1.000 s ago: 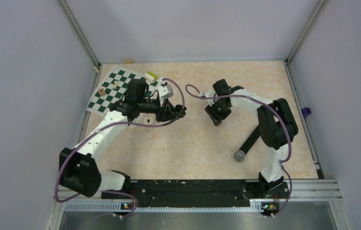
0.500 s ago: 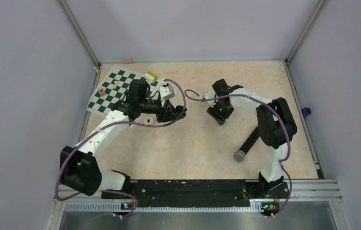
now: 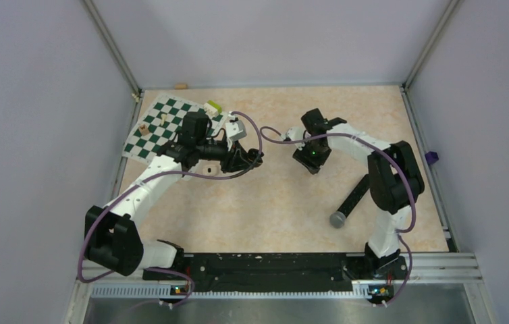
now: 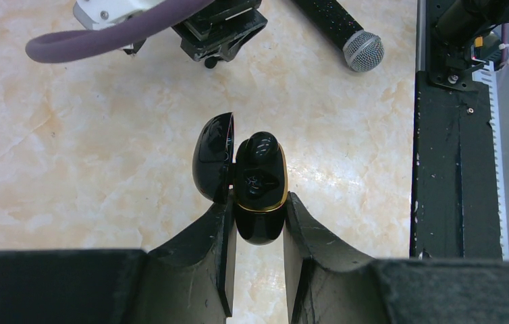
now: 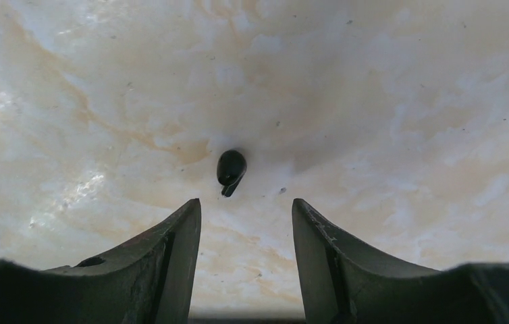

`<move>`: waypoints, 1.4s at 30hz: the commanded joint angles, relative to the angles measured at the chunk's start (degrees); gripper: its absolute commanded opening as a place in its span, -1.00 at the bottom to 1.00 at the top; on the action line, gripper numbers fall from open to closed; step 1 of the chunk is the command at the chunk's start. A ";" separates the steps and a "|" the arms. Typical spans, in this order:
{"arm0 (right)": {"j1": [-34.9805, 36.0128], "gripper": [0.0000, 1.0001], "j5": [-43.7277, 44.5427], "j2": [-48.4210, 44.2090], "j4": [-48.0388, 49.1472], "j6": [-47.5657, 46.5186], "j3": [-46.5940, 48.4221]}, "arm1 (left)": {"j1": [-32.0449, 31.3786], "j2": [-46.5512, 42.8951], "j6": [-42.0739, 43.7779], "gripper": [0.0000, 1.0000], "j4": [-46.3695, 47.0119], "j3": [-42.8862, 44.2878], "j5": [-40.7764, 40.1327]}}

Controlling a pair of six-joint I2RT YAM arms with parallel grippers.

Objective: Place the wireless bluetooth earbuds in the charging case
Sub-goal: Pick up the earbud from the center of the board.

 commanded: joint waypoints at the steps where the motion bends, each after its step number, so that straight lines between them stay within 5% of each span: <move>1: 1.35 0.05 -4.36 -5.11 -1.16 -4.07 2.80 | -0.22 0.08 0.29 -1.00 0.60 1.22 0.93; 13: 4.31 0.07 1.37 7.18 -10.32 0.21 14.13 | -0.20 -0.12 0.77 -1.00 0.18 1.14 0.61; 32: 6.95 -0.09 6.88 11.63 -10.73 -2.89 13.73 | -0.16 -0.04 0.87 -1.00 0.12 1.22 0.90; 37: 7.74 -0.36 8.07 11.55 -9.60 -3.63 13.37 | -0.22 0.11 1.00 -1.00 0.09 1.18 0.90; 42: 8.74 -0.83 9.01 9.01 -6.01 -4.42 11.31 | -0.17 0.18 1.21 -1.00 -0.01 1.23 0.94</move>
